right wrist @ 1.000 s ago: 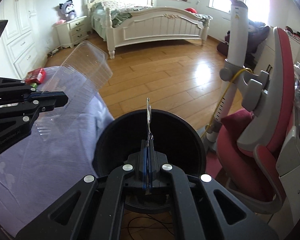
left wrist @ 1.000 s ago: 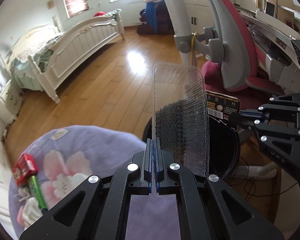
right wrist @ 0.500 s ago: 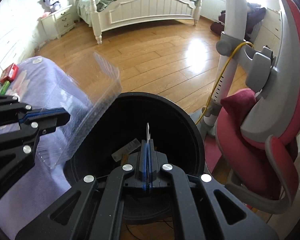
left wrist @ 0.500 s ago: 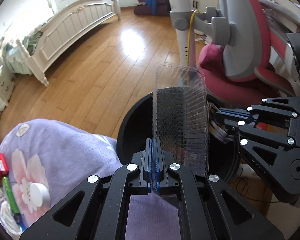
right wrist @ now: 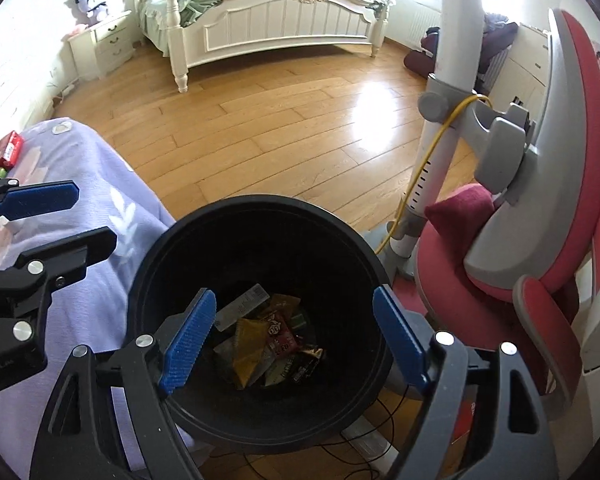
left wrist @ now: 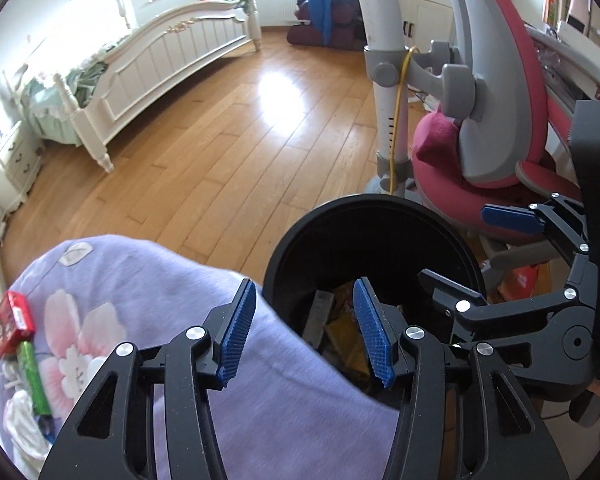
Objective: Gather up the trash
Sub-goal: 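Grasp the white fluffy item with the left tool while the right tool grasps the white plastic bag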
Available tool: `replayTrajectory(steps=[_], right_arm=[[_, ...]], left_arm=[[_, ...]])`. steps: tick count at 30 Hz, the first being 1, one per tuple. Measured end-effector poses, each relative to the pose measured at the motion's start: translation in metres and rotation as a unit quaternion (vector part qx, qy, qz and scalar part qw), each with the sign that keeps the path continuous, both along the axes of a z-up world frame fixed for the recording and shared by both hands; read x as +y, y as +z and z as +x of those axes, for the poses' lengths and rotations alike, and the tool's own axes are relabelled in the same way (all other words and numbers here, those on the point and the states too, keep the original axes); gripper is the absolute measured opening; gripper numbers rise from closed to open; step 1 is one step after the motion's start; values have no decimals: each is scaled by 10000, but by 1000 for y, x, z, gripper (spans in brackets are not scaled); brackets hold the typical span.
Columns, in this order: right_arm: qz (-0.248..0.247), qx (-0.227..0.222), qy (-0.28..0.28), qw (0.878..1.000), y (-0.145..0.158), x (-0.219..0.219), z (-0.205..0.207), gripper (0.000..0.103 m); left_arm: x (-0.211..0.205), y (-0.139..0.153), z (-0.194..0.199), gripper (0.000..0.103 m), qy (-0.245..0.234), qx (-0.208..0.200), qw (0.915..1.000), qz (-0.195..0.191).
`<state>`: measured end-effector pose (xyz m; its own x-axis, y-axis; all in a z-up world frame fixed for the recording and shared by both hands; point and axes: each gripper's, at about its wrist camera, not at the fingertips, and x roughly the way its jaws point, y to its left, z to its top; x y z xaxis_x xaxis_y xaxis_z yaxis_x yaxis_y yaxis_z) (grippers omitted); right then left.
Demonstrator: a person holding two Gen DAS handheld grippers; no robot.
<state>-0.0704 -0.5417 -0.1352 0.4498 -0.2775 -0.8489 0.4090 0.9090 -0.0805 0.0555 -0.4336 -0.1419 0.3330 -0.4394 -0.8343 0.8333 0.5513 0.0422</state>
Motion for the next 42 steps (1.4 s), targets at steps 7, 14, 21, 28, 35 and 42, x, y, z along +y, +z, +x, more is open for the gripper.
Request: replayTrajectory(steps=[7, 14, 21, 28, 35, 42], right_arm=[[-113, -88, 231, 9996, 13, 28, 12, 88], [83, -303, 702, 9970, 22, 72, 37, 91], [336, -542, 1412, 9879, 33, 133, 66, 91], [687, -653, 2163, 9717, 46, 197, 95, 91], [842, -706, 2662, 9576, 59, 247, 118, 91], [1122, -571, 2813, 9513, 55, 270, 140, 91]], left_arm=[[54, 16, 1, 55, 343, -84, 9993, -149], [155, 41, 9, 58, 1027, -362, 9935, -328], [288, 61, 30, 63, 1983, -697, 9774, -224], [372, 41, 39, 65, 2470, -494, 9677, 48], [371, 11, 62, 65, 2454, -168, 9692, 100], [361, -8, 72, 57, 2356, 41, 9719, 24]])
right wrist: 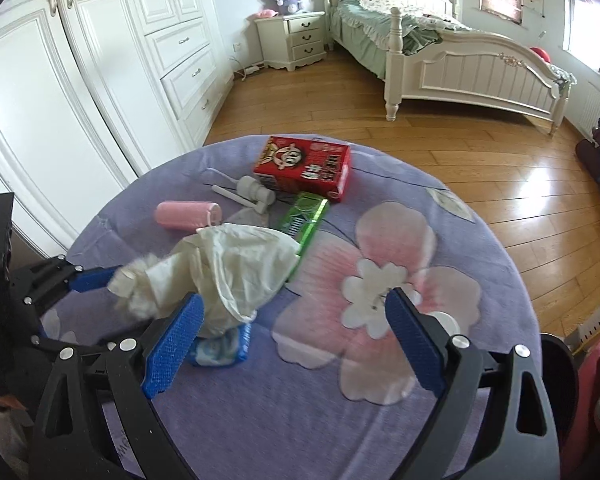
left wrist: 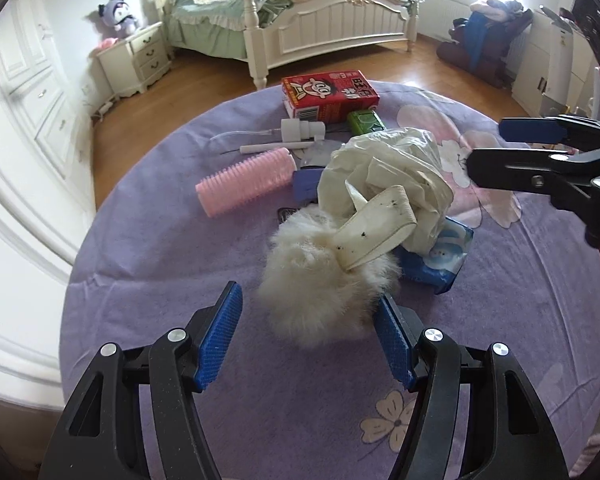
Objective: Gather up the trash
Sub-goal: 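Grasp the white fluffy item with the left tool while the right tool grasps the white plastic bag, then carry the fluffy item and white bag over the black bin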
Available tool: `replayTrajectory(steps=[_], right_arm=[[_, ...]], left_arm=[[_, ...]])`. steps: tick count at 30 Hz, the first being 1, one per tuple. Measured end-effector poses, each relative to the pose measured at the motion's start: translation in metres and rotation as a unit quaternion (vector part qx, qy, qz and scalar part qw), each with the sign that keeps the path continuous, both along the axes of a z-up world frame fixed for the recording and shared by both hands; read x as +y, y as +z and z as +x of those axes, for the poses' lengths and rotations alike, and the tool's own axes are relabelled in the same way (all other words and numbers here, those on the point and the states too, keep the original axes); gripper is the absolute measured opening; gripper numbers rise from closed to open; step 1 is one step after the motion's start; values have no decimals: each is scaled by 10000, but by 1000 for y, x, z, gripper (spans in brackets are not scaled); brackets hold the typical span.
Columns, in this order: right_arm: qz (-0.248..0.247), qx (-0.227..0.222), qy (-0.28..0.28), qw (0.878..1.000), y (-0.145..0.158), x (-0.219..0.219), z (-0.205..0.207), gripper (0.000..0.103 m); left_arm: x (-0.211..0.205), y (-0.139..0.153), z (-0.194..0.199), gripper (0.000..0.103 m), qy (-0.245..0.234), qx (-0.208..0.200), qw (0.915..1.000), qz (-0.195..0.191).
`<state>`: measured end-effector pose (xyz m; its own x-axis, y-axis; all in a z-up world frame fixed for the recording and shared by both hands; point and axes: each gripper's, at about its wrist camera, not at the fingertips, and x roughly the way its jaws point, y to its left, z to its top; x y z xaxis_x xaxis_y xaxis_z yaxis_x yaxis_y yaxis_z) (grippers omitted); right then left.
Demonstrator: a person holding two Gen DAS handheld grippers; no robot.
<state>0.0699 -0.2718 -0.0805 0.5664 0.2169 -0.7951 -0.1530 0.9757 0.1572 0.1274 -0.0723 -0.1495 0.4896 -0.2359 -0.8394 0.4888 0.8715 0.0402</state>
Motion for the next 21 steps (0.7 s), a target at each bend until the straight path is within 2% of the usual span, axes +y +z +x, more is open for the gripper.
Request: replayTrajectory(steps=[2, 6, 8, 10, 12, 15, 21], right_arm=[[93, 39, 61, 9999, -2, 8, 5, 91], [169, 163, 206, 9995, -11, 24, 17, 89], [175, 225, 326, 9991, -16, 32, 19, 74], [180, 315, 515, 9980, -20, 38, 22, 28], [108, 370, 638, 9972, -24, 43, 22, 11], [-12, 232, 696, 9973, -21, 43, 15, 5], [-74, -7, 619, 9981, -5, 33, -1, 5]], left_arm=[[-2, -1, -1, 44, -114, 101, 9998, -135], [-2, -2, -5, 39, -148, 89, 9998, -121], [0, -1, -7, 38, -130, 137, 9996, -187], [2, 0, -8, 37, -118, 156, 9996, -226], [3, 0, -9, 36, -121, 156, 9996, -224], [6, 2, -10, 34, -79, 126, 9996, -223], [10, 15, -15, 33, -15, 10, 9995, -324]])
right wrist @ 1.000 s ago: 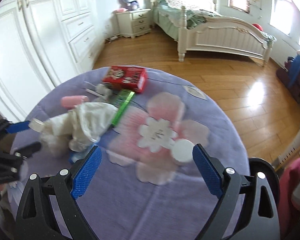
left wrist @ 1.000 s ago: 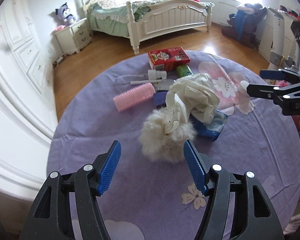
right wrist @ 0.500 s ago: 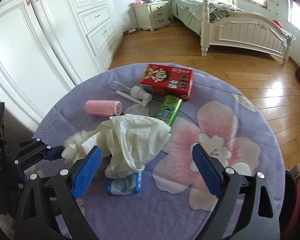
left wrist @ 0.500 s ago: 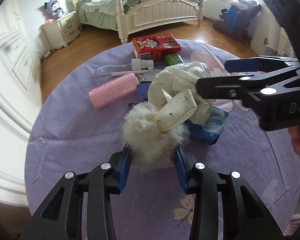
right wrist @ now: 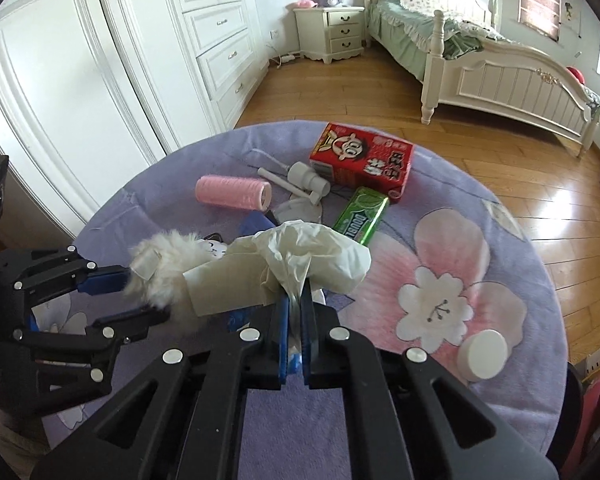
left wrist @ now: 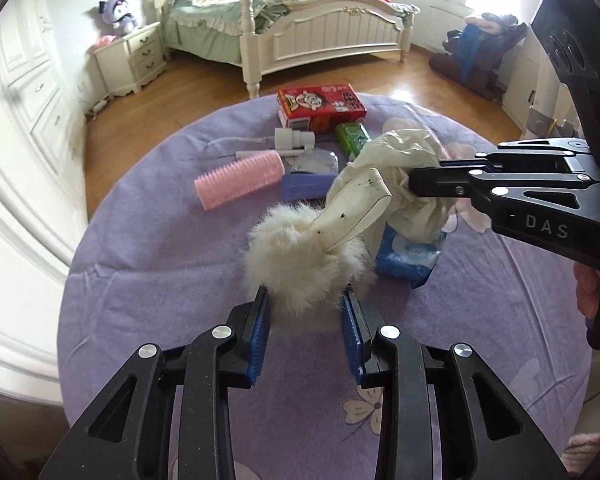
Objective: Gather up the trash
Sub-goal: 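Carry the fluffy item and white bag over the black bin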
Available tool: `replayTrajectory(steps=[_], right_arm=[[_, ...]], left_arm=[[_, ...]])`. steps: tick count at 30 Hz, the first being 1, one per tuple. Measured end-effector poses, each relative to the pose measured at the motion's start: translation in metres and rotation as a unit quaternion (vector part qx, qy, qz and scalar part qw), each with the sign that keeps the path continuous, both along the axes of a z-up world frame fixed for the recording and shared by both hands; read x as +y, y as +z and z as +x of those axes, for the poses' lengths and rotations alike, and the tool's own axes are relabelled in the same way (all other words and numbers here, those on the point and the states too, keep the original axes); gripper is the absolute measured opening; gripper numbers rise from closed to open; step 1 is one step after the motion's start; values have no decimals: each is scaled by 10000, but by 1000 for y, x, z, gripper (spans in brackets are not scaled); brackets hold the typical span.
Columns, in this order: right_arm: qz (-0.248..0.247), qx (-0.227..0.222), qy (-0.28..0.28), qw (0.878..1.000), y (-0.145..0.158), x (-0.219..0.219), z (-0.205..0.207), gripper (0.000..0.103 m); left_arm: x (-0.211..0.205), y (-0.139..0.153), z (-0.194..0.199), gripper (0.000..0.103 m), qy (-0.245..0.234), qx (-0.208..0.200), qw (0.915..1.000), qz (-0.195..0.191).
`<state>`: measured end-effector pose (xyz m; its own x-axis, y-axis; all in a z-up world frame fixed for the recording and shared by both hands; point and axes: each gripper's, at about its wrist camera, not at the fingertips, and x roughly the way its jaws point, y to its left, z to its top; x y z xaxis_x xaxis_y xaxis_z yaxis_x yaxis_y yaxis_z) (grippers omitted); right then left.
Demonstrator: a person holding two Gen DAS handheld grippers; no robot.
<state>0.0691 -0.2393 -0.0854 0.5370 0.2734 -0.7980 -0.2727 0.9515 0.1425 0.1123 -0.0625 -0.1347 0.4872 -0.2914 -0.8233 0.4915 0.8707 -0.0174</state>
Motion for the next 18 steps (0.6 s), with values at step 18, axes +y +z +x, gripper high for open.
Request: replayTrajectory(steps=[18], right_arm=[[-13, -382, -218, 9990, 35, -25, -34, 5]], left_arm=[[-9, 45, -36, 32, -105, -621, 9980, 95]])
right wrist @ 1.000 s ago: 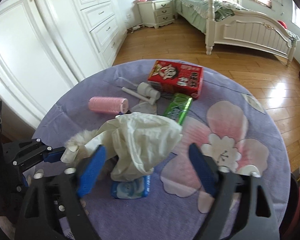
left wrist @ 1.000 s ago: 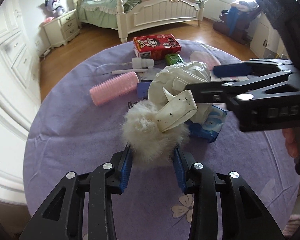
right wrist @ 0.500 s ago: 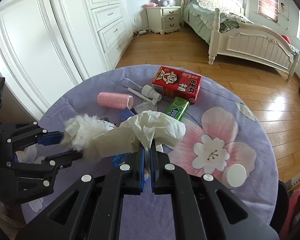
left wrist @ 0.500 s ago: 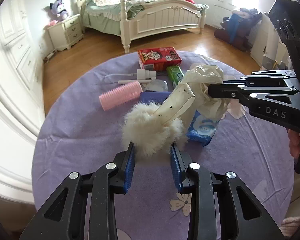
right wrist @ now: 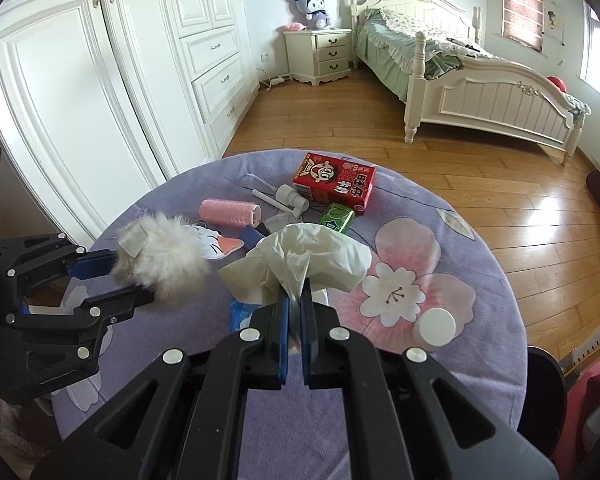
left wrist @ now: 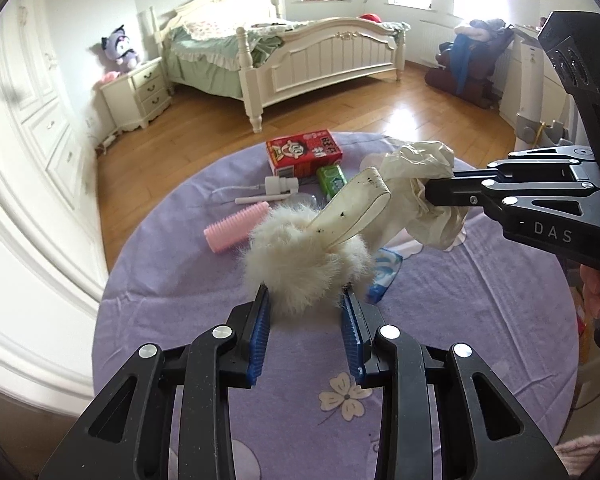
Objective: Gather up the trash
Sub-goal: 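Carry the fluffy item and white bag over the black bin, then open both tools to drop the fluffy item and white bag into the bin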
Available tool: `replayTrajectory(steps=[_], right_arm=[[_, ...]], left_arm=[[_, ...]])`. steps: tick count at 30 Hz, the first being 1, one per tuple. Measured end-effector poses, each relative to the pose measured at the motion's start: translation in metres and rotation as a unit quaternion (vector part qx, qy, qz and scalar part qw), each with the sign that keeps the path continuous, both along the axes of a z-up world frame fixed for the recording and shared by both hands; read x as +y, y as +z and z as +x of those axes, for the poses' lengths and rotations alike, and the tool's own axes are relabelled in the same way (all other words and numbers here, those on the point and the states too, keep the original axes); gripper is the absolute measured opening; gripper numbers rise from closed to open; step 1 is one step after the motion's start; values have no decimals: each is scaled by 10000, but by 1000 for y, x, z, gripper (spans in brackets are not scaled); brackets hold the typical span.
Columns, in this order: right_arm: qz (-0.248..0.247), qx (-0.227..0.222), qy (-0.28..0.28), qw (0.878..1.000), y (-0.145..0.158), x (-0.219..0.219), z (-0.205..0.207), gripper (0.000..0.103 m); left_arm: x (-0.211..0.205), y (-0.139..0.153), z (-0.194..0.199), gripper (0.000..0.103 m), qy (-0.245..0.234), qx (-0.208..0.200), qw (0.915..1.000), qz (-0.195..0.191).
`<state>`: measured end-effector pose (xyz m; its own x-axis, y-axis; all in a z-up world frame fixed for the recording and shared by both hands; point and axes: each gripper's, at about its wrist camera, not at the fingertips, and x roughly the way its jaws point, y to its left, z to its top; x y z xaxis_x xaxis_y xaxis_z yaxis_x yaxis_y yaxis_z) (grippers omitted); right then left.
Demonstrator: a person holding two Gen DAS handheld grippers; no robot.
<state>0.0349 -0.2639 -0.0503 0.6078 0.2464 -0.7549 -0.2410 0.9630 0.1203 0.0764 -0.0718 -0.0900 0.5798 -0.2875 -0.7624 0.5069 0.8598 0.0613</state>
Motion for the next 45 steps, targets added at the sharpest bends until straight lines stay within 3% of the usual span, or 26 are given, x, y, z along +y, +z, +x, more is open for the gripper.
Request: replayTrajectory(steps=[11, 18, 30, 45], right_arm=[[-68, -164, -293, 9994, 10, -28, -22, 5], [-124, -222, -761, 9968, 12, -71, -42, 5], [-204, -104, -1753, 9842, -4, -162, -74, 5], [-479, 251, -2752, 9599, -38, -256, -107, 5]], left_arm=[[-26, 16, -14, 32, -238, -210, 9995, 10], [-65, 25, -17, 33, -604, -253, 9978, -59], [-172, 27, -21, 32, -1597, -66, 9866, -321], [-324, -6, -21, 33, -2496, 193, 9680, -182]])
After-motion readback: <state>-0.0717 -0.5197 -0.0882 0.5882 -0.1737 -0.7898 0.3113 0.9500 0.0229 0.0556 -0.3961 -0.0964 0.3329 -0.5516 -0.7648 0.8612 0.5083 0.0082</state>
